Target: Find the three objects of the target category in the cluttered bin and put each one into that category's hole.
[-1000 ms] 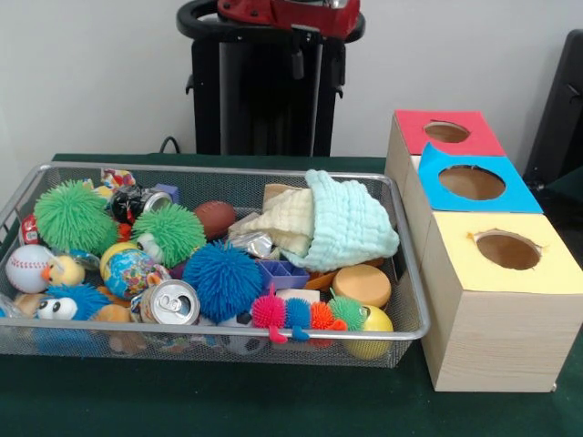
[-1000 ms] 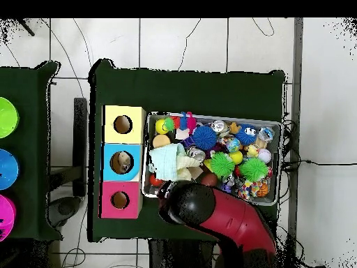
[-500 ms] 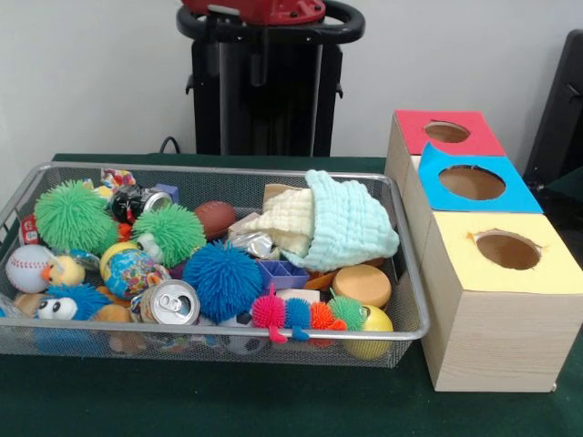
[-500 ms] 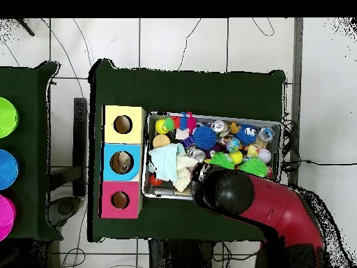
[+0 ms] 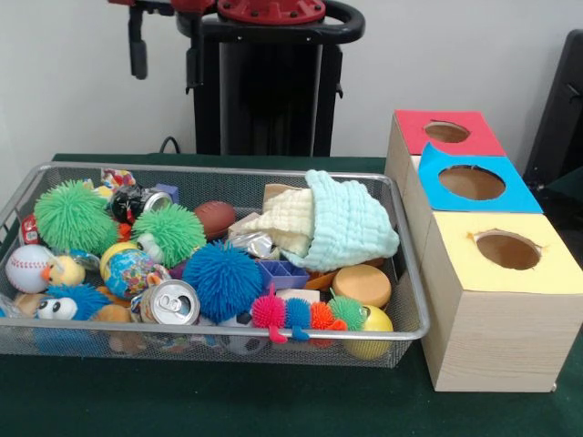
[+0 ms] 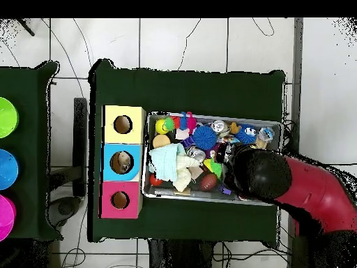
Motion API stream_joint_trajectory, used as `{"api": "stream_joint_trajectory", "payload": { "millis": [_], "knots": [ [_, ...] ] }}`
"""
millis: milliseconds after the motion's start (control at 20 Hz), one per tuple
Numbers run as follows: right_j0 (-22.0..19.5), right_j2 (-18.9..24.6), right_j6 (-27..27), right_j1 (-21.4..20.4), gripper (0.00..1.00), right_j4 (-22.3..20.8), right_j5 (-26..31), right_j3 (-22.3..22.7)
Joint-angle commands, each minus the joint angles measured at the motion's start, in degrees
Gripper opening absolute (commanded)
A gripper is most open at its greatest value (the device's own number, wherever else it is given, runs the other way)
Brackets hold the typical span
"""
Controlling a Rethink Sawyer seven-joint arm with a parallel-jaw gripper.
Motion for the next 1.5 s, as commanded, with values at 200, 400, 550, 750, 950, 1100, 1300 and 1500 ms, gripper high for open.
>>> {"api": "stream_joint_trajectory", "payload": {
  "millis": [200, 400, 550, 750, 950, 1100, 1300, 1500],
  "knots": [
    [-4.9, 11.5, -19.5, 1.6, 1.0, -4.6, 7.7, -7.5],
    [-3.6, 11.4, -16.5, 0.5, 1.0, -4.8, 8.4, -5.8],
    [-1.7, 10.1, -13.0, -0.5, 1.0, -5.2, 8.8, -4.8],
    [2.6, 4.1, -1.9, -9.7, 1.0, -0.4, 13.3, 2.4],
    [5.9, -1.3, 5.2, -16.7, 1.0, 4.3, 22.7, 6.7],
    [4.2, -2.5, 4.8, -14.4, 1.0, 7.2, 13.8, 11.9],
    [-0.7, -0.1, -0.9, -6.0, 1.0, 5.9, 3.7, 9.2],
    [-4.1, 2.3, -6.0, -1.6, 1.0, 5.1, 3.2, 6.0]
  ]
}}
